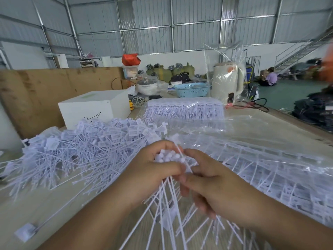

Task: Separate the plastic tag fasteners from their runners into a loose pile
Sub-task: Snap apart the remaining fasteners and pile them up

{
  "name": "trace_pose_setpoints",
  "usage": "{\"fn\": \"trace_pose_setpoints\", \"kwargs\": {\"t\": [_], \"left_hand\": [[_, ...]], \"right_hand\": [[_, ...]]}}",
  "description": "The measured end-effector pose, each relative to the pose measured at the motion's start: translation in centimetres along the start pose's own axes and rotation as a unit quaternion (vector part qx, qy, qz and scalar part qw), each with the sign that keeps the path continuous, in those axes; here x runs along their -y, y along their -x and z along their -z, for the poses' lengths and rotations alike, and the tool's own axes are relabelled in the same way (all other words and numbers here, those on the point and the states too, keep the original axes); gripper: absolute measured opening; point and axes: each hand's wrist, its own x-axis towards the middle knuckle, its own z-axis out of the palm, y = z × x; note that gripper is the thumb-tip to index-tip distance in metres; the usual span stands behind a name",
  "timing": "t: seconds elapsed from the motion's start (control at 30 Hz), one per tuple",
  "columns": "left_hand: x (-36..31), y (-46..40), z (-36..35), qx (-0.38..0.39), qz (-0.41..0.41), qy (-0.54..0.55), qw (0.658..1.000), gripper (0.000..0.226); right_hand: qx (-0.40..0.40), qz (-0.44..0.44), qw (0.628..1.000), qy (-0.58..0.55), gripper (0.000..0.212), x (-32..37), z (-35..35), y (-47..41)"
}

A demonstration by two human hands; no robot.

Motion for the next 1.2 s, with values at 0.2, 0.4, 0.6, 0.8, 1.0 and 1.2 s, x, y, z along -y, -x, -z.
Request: {"fn": "trace_pose_setpoints", "kwargs": {"t": [0.2, 0.4, 0.6, 0.8, 1.0, 1.2], "left_hand": [[-0.1, -0.1, -0.3, -0.042, -0.010, 0.036, 0.998, 0.040], [0.3, -0.5, 0.0, -0.049, -0.024, 0.072, 0.996, 0.043], [0.2, -0.5, 0.6, -0.129, -0.010, 0.045, 0.990, 0.036], [0.6, -1.1, -0.8, -0.244, -0.040, 0.047, 0.968, 0.023], [0.3, -1.1, -2.8, -0.244, -0.049, 0.137, 0.959, 0.021], [0.3, -0.6, -4.1, -0.150, -0.016, 0.173, 0.973, 0.027]], "right_hand": [[-0.077, -0.011, 0.991, -0.109, 0.031, 0.5, 0.0, -0.3], [-0.071, -0.034, 0.980, -0.185, 0.019, 0.8, 0.2, -0.5], [-0.141, 0.013, 0.971, -0.193, 0.016, 1.2, 0.6, -0.3], [-0.042, 0.024, 0.998, -0.044, 0.033, 0.7, -1.5, 0.2], [-0.069, 0.092, 0.984, 0.139, 0.024, 1.0, -2.4, 0.3], [-0.067, 0.111, 0.979, 0.159, 0.016, 0.9, -2.3, 0.0]]}}
